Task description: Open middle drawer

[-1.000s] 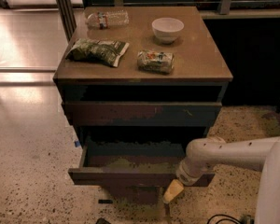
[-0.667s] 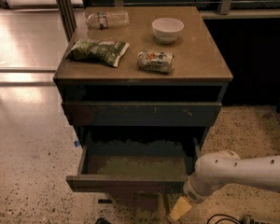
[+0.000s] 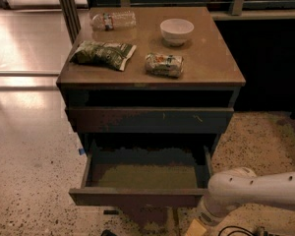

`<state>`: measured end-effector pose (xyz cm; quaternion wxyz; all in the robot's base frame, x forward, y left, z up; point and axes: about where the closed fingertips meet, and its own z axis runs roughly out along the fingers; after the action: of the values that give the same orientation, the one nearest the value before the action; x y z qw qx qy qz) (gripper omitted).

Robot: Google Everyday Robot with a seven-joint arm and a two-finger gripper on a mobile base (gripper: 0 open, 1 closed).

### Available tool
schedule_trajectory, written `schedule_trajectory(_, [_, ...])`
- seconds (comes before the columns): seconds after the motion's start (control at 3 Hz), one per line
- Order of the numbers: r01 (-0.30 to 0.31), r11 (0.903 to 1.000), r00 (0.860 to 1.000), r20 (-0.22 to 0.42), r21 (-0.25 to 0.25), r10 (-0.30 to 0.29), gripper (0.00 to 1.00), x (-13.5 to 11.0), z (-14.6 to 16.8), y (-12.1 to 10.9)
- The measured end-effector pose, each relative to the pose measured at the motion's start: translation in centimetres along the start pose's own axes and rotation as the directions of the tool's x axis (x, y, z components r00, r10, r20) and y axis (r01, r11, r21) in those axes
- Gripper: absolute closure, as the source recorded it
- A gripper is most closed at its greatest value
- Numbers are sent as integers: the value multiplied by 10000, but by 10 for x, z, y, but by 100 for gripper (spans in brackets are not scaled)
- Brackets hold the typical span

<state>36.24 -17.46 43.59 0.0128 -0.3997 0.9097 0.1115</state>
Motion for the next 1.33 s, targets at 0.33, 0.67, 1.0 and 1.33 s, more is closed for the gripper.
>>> schedule_trajectory(0.33, [167,9995,9999,12,253,-168,0,-26,0,-15])
schedule_trajectory(0.67, [167,9995,9999,12,253,-168,0,-26,0,-15])
schedule_trajectory(1.0, [198,9977,9993,308,655,-218,0,-38,-26,-20])
schedule_trajectory(1.33, [516,9902,9957,703,1298,-611,0,-67,-61,-28])
